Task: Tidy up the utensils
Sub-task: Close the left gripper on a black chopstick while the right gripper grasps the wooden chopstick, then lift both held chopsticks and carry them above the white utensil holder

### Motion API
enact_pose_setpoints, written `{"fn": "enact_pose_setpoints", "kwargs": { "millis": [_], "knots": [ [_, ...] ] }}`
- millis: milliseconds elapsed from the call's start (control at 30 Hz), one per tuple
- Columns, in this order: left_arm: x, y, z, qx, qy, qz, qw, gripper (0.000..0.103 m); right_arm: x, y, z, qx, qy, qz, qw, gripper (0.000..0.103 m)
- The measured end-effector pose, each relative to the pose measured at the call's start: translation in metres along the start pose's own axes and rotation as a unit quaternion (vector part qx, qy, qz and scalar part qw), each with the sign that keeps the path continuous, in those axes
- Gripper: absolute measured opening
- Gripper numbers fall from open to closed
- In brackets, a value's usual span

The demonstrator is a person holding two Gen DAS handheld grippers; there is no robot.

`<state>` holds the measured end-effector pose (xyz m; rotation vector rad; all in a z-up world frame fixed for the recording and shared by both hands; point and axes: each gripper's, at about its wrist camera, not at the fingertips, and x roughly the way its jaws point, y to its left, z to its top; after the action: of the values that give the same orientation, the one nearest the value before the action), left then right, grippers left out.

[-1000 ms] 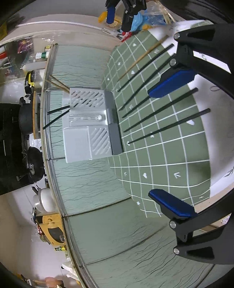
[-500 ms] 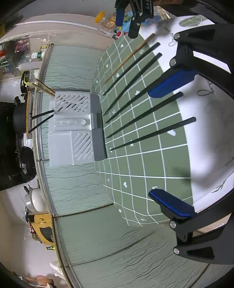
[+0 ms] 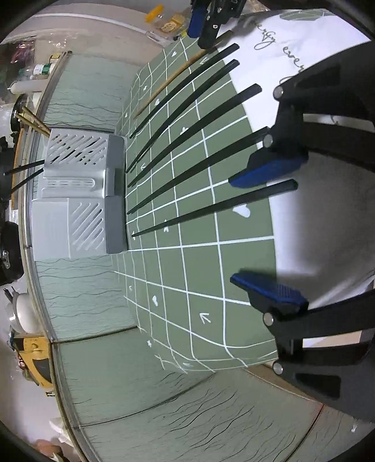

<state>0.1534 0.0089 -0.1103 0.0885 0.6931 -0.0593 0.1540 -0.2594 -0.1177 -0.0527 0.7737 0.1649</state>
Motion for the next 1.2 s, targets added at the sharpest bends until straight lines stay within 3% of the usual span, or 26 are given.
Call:
{"fn": "enact_pose_setpoints", "kwargs": {
  "millis": [200, 267, 400, 500, 733, 1200],
  "knots": [
    [0.002, -0.005, 0.003, 0.009, 0.001, 0.002, 1.0, 0.042, 0.006, 0.007, -0.004, -0.006, 0.006, 0.002, 1.0, 0.021],
    [0.002, -0.008, 0.003, 0.012, 0.002, 0.005, 0.9999, 0.029, 0.006, 0.007, -0.004, -0.004, 0.005, -0.002, 1.0, 0.017],
    [0.002, -0.015, 0.002, 0.033, 0.003, 0.0, 0.9995, 0.011, 0.007, 0.003, -0.003, 0.005, 0.009, -0.004, 1.0, 0.009],
    [0.002, -0.018, 0.002, 0.045, 0.002, 0.005, 0.999, 0.007, 0.008, 0.001, -0.002, 0.011, 0.013, -0.004, 1.0, 0.007],
    [-0.001, -0.004, 0.007, 0.001, 0.009, -0.029, 0.9995, 0.006, 0.005, -0.003, -0.001, 0.021, 0.012, 0.007, 1.0, 0.006],
    [-0.053, 0.016, 0.036, -0.01, -0.043, -0.049, 0.9979, 0.006, -0.04, -0.011, 0.021, 0.027, -0.016, 0.024, 0.999, 0.007]
  ]
}}
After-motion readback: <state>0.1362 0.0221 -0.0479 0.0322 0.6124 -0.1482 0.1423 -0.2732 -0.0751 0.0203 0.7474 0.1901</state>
